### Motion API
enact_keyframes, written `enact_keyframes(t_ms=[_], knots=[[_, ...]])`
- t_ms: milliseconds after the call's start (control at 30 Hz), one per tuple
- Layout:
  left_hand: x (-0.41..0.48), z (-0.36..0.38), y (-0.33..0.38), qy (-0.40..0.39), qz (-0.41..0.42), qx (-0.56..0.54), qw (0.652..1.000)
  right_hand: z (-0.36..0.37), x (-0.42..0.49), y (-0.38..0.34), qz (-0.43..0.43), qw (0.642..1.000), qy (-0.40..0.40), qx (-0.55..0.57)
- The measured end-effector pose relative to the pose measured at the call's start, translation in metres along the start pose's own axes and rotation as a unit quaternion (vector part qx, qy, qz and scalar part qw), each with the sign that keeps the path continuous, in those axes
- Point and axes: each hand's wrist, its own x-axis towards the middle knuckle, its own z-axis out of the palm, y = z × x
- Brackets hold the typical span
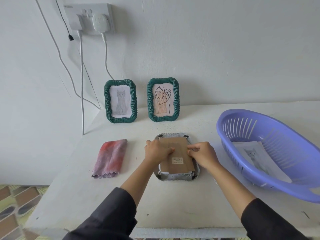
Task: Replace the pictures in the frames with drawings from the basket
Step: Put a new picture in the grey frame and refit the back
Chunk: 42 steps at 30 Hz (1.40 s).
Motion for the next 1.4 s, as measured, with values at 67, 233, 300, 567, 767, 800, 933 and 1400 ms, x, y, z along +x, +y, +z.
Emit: enact_keyframes(t_ms=[67, 233, 300, 567, 767, 800, 933, 1400], knots=[[0.001, -0.002, -0.001, -0.006, -0.003, -0.005, 1.000, 0.000, 0.000, 0.000, -0.002, 1.000, -0.001, -0.005], [0.001, -0.003, -0.003, 0.000, -0.004, -0.016, 1.000, 0.001, 0.001, 0.000, -0.004, 1.000, -0.003, -0.021], [0.001, -0.002, -0.003, 0.004, -0.003, -0.012, 1.000, 0.001, 0.001, -0.001, -0.003, 1.000, -0.003, -0.030], [0.000, -0.002, -0.003, 0.009, -0.004, -0.005, 1.000, -0.001, 0.000, -0.010, 0.001, 0.996, 0.000, -0.086], [0.000, -0.001, -0.002, 0.008, -0.010, 0.007, 1.000, -0.002, -0.002, -0.020, -0.003, 0.990, 0.007, -0.139], [0.000, 0.000, -0.002, 0.008, -0.011, 0.008, 1.000, -0.001, -0.002, -0.021, -0.003, 0.990, 0.008, -0.144], [-0.003, 0.000, 0.000, 0.000, -0.012, 0.014, 1.000, 0.001, -0.005, -0.021, -0.007, 0.989, 0.016, -0.150], [-0.019, -0.018, -0.019, -0.018, -0.052, 0.009, 0.998, -0.013, -0.025, -0.003, 0.014, 0.993, -0.015, -0.119]])
